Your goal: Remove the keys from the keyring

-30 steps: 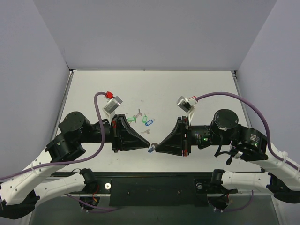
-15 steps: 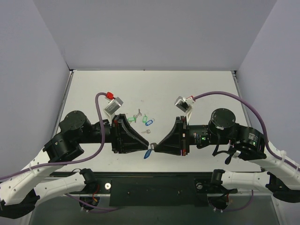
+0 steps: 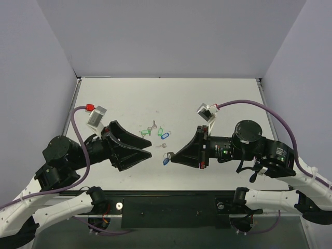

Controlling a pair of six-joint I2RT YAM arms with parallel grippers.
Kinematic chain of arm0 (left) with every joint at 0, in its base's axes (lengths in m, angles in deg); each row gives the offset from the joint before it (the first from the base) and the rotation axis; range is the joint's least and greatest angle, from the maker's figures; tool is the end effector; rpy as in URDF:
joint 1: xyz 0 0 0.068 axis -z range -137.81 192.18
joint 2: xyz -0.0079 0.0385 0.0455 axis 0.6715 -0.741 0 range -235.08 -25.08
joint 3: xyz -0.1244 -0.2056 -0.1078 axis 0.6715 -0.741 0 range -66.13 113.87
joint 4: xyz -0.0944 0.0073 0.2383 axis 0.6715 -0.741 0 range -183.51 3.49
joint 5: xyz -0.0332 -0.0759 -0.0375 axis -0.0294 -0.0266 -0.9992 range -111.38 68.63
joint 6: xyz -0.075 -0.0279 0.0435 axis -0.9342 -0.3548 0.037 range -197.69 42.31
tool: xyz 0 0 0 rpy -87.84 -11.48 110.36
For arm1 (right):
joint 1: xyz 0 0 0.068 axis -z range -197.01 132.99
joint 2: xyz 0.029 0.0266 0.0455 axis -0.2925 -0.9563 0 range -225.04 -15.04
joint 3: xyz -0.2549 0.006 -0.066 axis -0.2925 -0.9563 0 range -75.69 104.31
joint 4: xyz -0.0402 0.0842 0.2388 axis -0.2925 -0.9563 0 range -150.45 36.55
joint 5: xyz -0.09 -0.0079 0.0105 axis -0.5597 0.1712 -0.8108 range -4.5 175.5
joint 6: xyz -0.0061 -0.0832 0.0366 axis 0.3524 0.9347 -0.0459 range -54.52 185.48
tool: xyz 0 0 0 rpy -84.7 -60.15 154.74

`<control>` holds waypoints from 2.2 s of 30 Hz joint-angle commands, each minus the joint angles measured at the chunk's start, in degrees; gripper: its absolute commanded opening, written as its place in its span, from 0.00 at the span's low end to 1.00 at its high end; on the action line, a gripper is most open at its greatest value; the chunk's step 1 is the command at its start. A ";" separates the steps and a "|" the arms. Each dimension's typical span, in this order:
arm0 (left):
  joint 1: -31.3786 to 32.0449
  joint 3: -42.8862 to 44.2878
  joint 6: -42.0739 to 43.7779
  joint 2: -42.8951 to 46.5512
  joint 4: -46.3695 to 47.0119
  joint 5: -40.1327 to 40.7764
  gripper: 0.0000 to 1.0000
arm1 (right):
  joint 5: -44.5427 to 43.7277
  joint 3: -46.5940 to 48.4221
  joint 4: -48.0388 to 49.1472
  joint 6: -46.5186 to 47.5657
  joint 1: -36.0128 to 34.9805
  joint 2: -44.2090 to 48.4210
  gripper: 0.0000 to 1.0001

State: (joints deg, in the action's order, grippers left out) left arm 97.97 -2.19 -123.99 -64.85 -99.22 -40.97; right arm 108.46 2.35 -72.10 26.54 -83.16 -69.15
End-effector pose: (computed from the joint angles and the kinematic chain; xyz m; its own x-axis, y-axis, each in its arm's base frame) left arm 0.0708 -0.1531 0.4589 -0.6197 -0.2999 -0.7253 0.7466 0.0594 -0.6626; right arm 0.0574 0.2087 0.4852 -0.5992 0.0760 -0.7970 -0.8005 -0.0396 0.5980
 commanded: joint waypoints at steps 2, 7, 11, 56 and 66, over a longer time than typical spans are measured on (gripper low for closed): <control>0.20 -4.78 -5.80 3.82 11.81 8.95 0.76 | -10.03 0.10 5.54 -0.52 -0.38 2.78 0.00; 0.20 -9.97 -9.33 4.79 21.49 11.85 0.76 | -13.12 -3.41 13.98 -3.86 -0.38 3.31 0.00; 0.20 -12.87 -11.44 4.09 27.56 12.04 0.76 | -13.55 -4.30 17.76 -6.41 -0.38 2.69 0.00; 1.07 -15.34 -15.04 -4.00 39.25 8.17 0.47 | -15.23 -6.23 20.24 -7.38 -0.38 2.34 0.00; 1.08 -14.29 -14.08 -3.74 37.85 7.82 0.40 | -14.52 -6.76 20.06 -7.73 -0.30 2.60 0.00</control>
State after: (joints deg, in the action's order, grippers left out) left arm 98.78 -18.65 -138.96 -69.03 -63.09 -32.38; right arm 93.66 -4.10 -54.64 19.00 -83.16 -66.68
